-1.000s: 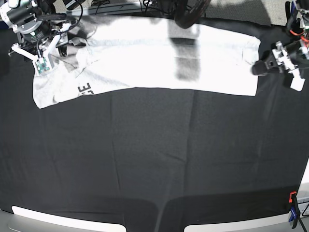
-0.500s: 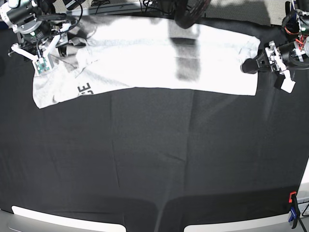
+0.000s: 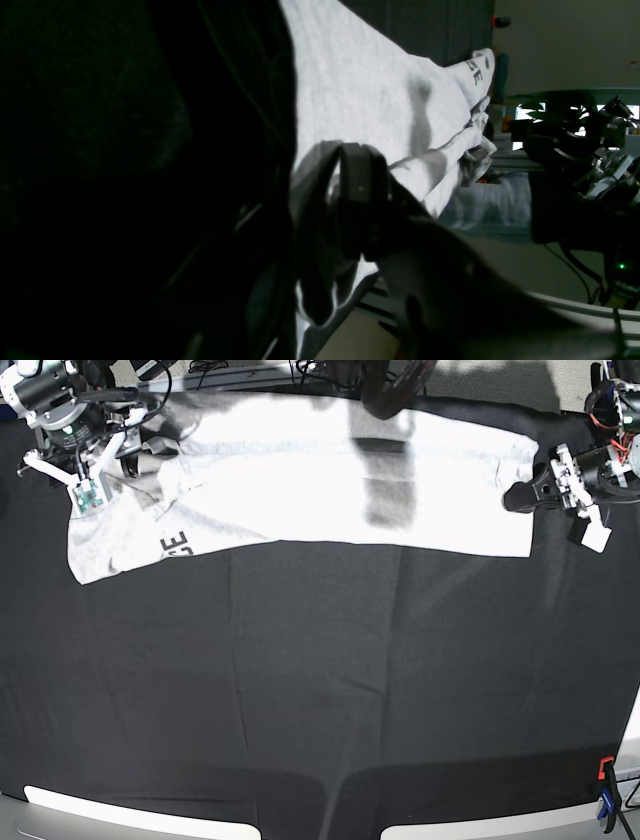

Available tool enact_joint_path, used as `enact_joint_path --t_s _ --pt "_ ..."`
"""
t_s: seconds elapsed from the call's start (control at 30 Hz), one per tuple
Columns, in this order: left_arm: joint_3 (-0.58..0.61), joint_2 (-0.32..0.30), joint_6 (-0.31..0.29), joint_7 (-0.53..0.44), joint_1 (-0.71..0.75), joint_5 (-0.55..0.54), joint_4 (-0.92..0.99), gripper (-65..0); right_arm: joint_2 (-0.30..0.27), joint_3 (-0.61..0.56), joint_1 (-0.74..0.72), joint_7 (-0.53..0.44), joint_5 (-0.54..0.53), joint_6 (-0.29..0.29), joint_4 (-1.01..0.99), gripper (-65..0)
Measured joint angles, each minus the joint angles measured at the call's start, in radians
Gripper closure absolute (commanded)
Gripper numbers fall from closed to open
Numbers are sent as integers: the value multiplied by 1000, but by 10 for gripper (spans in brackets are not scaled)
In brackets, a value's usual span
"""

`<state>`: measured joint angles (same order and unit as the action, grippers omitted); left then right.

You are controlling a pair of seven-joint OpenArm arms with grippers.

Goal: Layout the t-shirt on the table in an organized manner, then fold the t-shirt properly
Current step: 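Grasp the strip end with the left gripper and fold it toward the right gripper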

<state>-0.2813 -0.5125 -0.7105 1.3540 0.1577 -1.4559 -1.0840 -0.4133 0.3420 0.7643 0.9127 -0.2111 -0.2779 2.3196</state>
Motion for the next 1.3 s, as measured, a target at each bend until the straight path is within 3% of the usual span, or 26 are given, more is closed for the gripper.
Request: enact_joint_path --t_s 0.07,0.17,0.37,0.53,0.57,0.7,0.8,0.93,1.13,1.23,1.3 --pt "0 0 2 0 0 0 -7 -131 0 0 0 0 0 0 0 -278" --pt "2 9 3 9 3 0 -29 0 0 0 0 0 0 0 0 -278" --pt "25 4 19 39 12 -3 -114 0 0 0 0 0 0 0 0 -278" --pt "23 -125 18 29 13 10 -167 0 0 0 0 0 0 0 0 -278" --pt "23 -148 18 -33 12 48 -168 0 0 0 0 0 0 0 0 -278" --pt "24 -196 18 -72 -2 176 -168 0 0 0 0 0 0 0 0 -278" --pt "25 -209 18 -118 -35 230 -167 0 -1 0 -3 0 0 0 0 -278" --pt "25 -209 21 -213 -97 414 -168 0 -1 0 -3 -3 0 0 0 -278" --pt "25 -210 140 -275 -167 703 -168 0 0 0 -3 -3 0 0 0 -278" --pt "25 -211 215 -251 -174 719 -175 0 0 0 -3 -3 0 0 0 -278" --pt "25 -211 214 -172 -162 692 -219 0 0 0 -3 -4 0 0 0 -278"
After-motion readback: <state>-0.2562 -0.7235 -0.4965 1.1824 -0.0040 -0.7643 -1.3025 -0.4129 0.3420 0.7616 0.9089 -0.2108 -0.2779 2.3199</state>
